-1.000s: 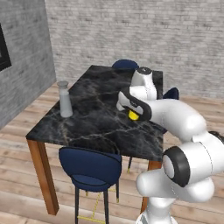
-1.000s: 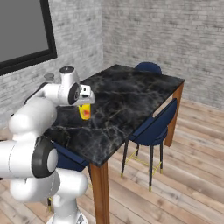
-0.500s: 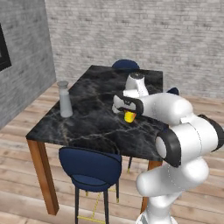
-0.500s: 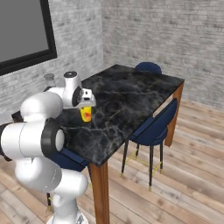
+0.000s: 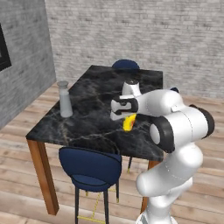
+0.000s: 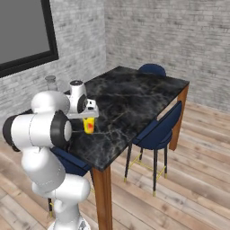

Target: Place the pitcher and cup on the dining counter for serving.

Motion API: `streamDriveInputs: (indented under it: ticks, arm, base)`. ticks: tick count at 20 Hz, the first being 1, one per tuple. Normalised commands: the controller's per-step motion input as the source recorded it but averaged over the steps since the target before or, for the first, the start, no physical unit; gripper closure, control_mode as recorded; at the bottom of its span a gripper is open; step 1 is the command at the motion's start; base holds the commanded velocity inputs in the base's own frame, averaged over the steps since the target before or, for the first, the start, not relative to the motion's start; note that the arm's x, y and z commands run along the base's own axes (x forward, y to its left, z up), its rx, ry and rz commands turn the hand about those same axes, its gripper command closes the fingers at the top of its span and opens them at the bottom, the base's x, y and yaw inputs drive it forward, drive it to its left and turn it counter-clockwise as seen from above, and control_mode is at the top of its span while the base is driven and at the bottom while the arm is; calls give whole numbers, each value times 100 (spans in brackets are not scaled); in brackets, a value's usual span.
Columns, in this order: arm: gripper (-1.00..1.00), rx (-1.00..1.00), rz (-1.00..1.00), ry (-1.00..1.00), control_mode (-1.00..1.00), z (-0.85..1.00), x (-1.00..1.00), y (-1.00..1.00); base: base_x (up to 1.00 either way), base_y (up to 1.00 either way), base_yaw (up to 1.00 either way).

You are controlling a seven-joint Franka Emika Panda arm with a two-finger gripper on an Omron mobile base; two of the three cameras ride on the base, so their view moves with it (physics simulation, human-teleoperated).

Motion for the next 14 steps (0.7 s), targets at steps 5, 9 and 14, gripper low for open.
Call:
streamDriveInputs:
  ticks: [5,9,14]
  arm:
    - [100,-2,0,1,-100,-30,0,4]
    - [100,-5,0,0,-100,-29,0,5]
    - [100,-7,0,0,-100,-26,0,3]
  base:
    - [0,0,0]
    - [0,0,0]
    - [0,0,0]
